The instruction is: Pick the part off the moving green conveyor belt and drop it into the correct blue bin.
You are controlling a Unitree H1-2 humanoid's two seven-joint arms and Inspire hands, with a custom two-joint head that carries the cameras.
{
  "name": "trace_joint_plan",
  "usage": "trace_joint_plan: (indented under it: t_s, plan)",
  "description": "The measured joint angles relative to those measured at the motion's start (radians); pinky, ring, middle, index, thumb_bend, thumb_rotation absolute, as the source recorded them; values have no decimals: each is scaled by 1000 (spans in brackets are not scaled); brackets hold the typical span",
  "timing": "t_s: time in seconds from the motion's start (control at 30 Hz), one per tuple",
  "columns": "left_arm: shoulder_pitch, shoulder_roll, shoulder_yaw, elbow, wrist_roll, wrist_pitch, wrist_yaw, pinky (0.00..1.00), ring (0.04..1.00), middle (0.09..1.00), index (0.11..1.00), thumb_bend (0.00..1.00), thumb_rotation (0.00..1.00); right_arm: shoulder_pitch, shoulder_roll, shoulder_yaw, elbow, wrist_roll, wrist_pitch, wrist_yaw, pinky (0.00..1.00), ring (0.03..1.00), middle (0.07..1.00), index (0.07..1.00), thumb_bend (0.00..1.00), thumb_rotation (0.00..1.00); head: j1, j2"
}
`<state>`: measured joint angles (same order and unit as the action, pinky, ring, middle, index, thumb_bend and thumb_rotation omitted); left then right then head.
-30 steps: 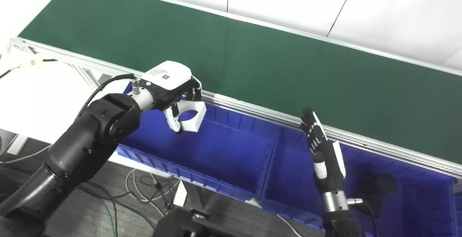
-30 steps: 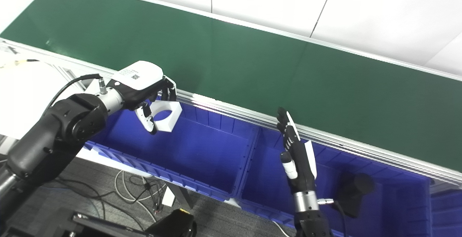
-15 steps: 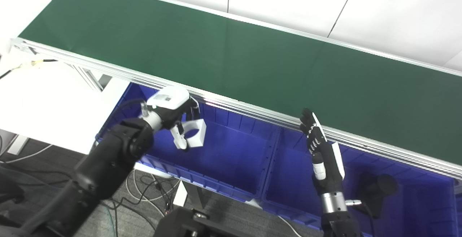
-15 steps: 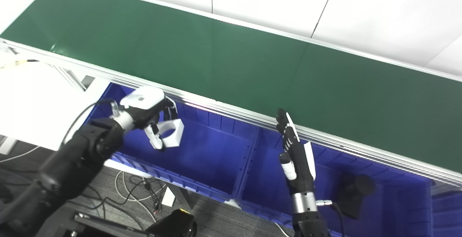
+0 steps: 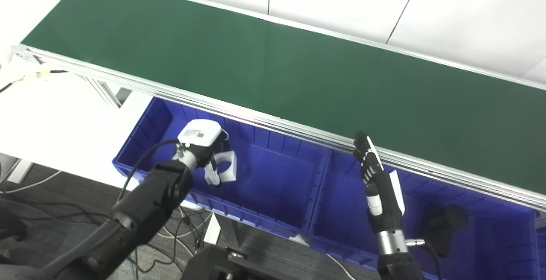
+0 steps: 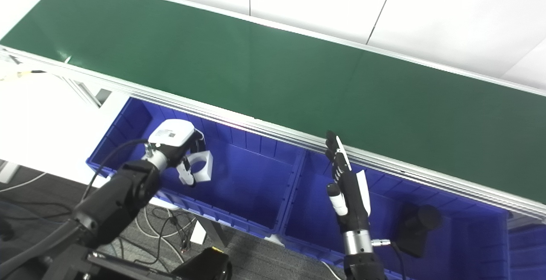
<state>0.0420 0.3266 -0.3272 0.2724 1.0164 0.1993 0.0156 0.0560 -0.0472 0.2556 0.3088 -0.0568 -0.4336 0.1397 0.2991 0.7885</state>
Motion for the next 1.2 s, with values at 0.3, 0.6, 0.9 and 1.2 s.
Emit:
trace_joint_plan:
  t_s: [0.3,0.6,0.9,1.2]
  plan:
    - [-9,1,-22,1,-5,2,60,355,400,462,542,500,0,3,-1,0,-1,1,0,0,964,984,976,961,980,984,-5,2]
    - [-14,37,-78,-34,14,55,-100,859,854,867,818,996,486,4,-1,0,-1,1,0,0,973,988,975,962,989,987,-3,2]
    - [-25,63,-107,-76,43,84,-209,882,876,892,853,1000,576,5,-1,1,0,0,0,0,965,982,974,960,983,986,0,-8]
    - [2,62,-70,-133,-12,77,-186,837,825,834,820,1000,515,5,0,1,3,2,0,0,966,982,974,957,985,979,-3,-15]
